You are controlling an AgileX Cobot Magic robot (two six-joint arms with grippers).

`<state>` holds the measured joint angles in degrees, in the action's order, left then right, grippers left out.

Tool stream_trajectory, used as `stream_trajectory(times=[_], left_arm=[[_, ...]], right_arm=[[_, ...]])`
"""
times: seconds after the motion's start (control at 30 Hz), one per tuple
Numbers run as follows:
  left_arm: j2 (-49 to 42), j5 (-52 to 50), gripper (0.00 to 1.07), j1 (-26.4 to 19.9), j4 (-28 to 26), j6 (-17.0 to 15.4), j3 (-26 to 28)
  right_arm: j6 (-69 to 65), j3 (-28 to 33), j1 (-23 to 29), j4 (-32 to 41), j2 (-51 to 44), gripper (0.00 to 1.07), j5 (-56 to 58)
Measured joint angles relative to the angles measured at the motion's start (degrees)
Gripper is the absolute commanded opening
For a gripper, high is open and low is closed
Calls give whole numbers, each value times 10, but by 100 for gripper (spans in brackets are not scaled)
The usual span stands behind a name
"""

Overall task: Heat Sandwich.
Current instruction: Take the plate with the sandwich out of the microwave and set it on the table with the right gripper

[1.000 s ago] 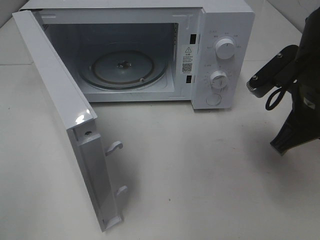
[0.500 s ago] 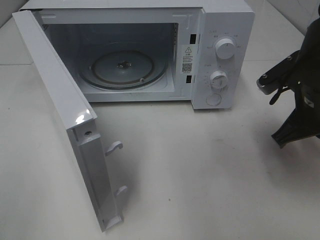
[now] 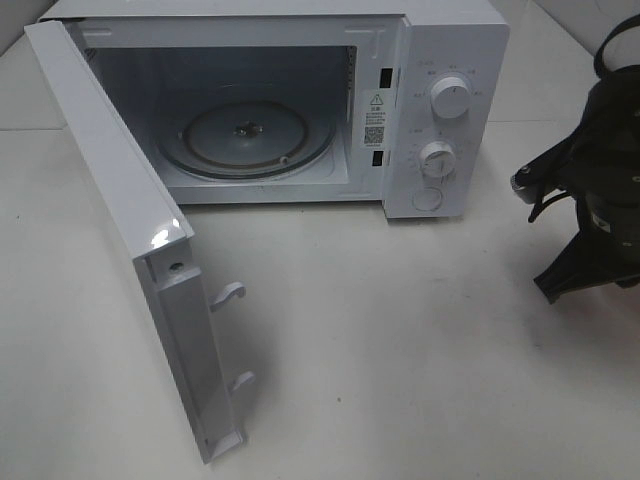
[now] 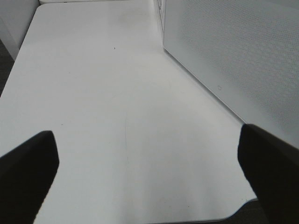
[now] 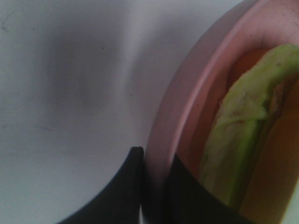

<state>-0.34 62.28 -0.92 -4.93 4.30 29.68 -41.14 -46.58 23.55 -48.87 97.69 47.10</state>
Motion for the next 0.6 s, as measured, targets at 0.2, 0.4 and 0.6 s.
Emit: stream_trajectory(times=[0.2, 0.4, 0.6], left_arm=[[0, 0, 100, 0, 0, 0, 0], [0, 0, 100, 0, 0, 0, 0], [0, 0, 100, 0, 0, 0, 0]], right_arm=[[-18, 0, 0, -6, 26, 0, -27], [-41, -1, 0, -22, 60, 0, -42], [-77, -1, 0, -58, 85, 1, -56]])
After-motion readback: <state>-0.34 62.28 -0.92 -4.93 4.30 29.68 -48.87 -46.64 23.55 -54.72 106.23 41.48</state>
